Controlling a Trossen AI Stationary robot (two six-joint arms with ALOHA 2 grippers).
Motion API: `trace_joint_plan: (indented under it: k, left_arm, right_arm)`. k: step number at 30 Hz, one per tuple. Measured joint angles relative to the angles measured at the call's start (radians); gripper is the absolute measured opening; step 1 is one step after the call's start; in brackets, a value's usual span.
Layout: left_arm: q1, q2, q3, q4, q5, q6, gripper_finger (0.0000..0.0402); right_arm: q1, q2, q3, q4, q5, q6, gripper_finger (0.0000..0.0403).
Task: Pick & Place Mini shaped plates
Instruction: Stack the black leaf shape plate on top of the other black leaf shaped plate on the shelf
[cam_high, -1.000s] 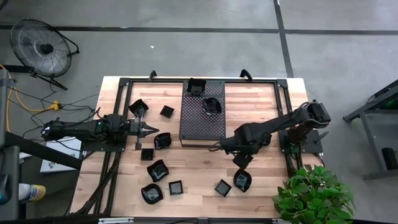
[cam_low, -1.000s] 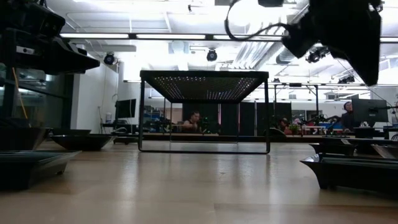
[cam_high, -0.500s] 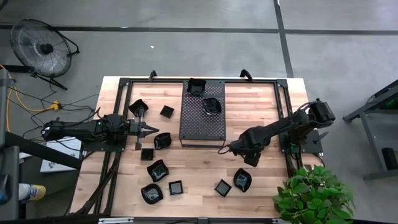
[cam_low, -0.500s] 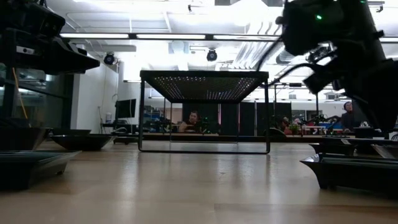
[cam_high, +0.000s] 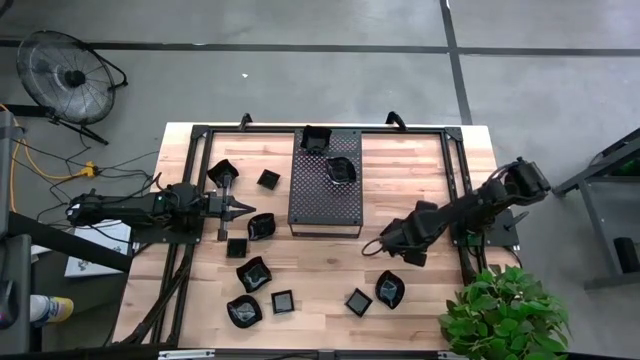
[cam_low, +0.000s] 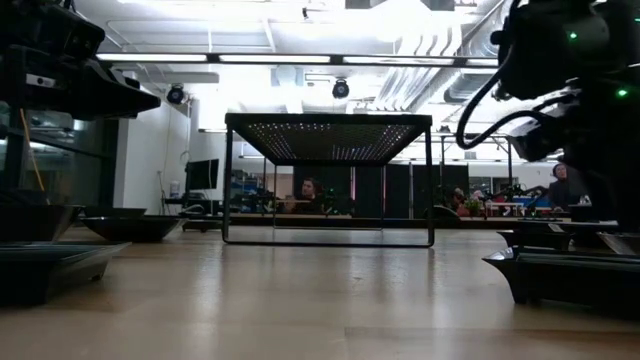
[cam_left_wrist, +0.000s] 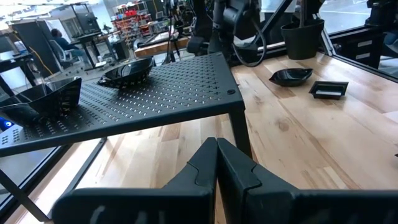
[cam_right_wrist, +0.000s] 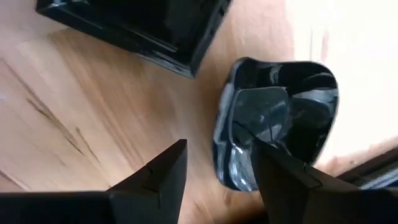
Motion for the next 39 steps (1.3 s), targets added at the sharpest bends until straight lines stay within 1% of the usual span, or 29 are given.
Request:
trace_joint_plan:
  k: [5, 9, 15, 18, 26, 35, 39]
  left_arm:
    - [0.000, 0.000, 0.000, 0.000, 0.000, 0.000, 0.0001]
    - [0.000, 0.000, 0.000, 0.000, 0.000, 0.000, 0.0001]
    - [0.000, 0.000, 0.000, 0.000, 0.000, 0.000, 0.0001]
    - [0.000, 0.000, 0.000, 0.000, 0.000, 0.000, 0.0001]
    - [0.000, 0.000, 0.000, 0.000, 0.000, 0.000, 0.0001]
    - [0.000, 0.000, 0.000, 0.000, 0.000, 0.000, 0.0001]
    - [0.000, 0.000, 0.000, 0.000, 0.000, 0.000, 0.0001]
  right_arm:
    - [0.028, 0.000, -0.042, 0.059, 0.021, 0.006, 0.0165]
    - [0.030, 0.000, -0.059, 0.073, 0.039, 0.008, 0.0160]
    - [0.030, 0.000, -0.059, 0.064, 0.127, -0.001, 0.0152]
    - [0.020, 0.000, -0.059, 0.063, 0.151, 0.000, 0.0149]
    - [-0.012, 0.000, -0.059, 0.076, 0.164, 0.000, 0.0143]
    - [-0.023, 0.000, -0.059, 0.114, 0.162, 0.000, 0.0110]
    - [-0.023, 0.000, -0.059, 0.115, 0.140, 0.003, 0.0093]
